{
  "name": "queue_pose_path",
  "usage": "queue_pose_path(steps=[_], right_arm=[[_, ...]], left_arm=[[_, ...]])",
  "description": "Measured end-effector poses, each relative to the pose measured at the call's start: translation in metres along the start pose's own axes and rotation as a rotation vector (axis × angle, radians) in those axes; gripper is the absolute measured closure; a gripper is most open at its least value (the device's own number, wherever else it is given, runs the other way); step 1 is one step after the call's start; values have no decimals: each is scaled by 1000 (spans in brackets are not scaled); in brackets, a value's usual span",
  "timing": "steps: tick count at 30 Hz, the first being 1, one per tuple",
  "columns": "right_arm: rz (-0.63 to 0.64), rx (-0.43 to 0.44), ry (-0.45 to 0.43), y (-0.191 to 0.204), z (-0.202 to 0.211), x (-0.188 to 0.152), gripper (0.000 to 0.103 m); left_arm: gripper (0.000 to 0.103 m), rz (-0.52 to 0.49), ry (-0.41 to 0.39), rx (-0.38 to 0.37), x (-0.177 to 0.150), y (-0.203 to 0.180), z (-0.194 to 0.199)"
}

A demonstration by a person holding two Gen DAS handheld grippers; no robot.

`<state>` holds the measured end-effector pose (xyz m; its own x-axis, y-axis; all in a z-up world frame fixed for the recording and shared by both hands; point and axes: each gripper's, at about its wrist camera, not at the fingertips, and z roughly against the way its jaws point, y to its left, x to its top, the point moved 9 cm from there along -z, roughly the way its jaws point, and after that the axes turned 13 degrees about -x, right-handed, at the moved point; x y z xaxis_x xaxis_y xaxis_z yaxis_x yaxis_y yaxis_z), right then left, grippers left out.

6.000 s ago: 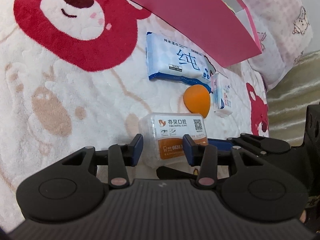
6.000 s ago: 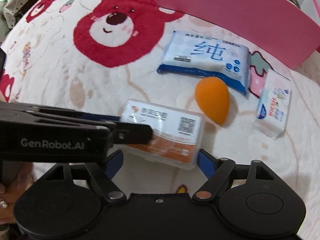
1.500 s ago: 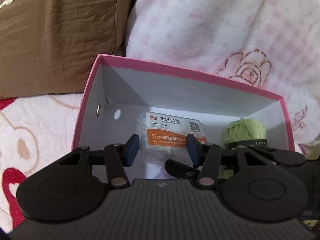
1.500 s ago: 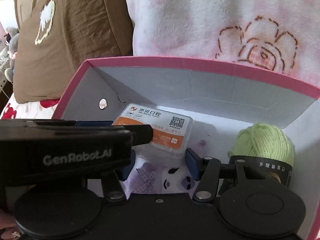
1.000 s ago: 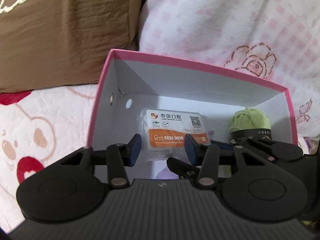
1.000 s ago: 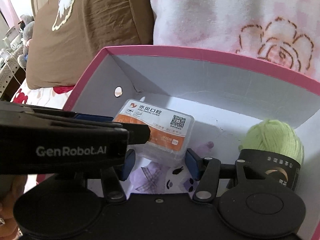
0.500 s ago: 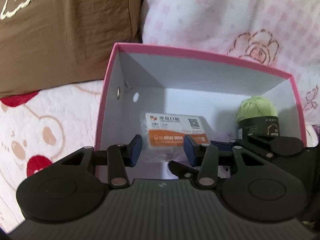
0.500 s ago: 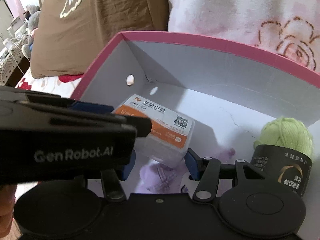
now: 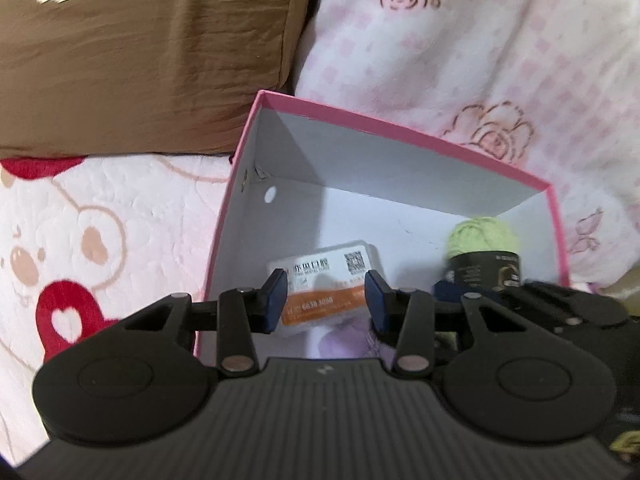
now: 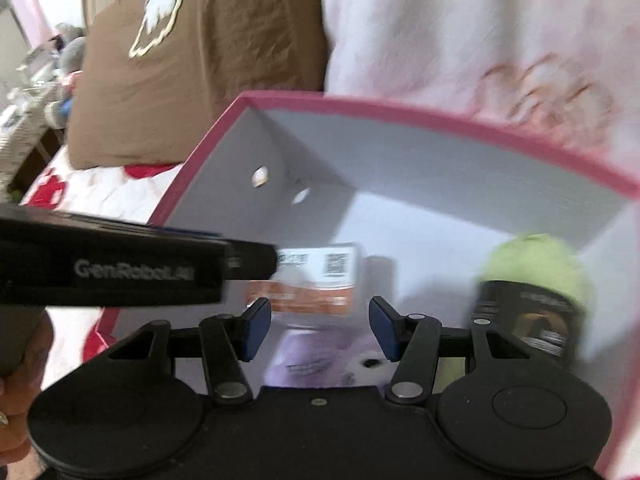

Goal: Organize objects
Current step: 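Lower the clear box into the pink box and open the right gripper, then withdraw the right gripper from the pink box toward the orange sponge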

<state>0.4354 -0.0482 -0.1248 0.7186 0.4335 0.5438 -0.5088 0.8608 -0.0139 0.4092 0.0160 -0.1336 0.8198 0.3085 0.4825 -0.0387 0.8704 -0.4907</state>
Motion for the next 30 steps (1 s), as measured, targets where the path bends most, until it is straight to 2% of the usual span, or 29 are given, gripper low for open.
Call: queue_pose_path(steps=[6, 11, 17, 19, 21, 25, 29, 30], right_arm=[[-3, -41, -111, -9, 58, 2, 42], [-57, -16, -93, -8, 91, -17, 41], [-35, -61, -136, -5, 132, -27, 29], [-23, -80, -143, -4, 142, -29, 21], [11, -99, -141, -3, 149, -33, 18], [15, -112, -122, -4, 159, -42, 18], [24, -131, -138, -2, 174, -48, 17], [18, -128, -144, -2, 178, -50, 14]], left_arm=[[60, -15, -31, -9, -6, -12, 38], [52, -45, -31, -9, -12, -25, 72], [44, -67, -14, -18, -28, -42, 103], [38, -67, 10, -50, -35, -49, 110], [37, -63, 25, -66, -42, -54, 116], [35, -93, 42, -58, -55, -67, 127], [31, -117, 43, -60, -65, -78, 142], [23, -126, 43, -57, -66, -80, 145]])
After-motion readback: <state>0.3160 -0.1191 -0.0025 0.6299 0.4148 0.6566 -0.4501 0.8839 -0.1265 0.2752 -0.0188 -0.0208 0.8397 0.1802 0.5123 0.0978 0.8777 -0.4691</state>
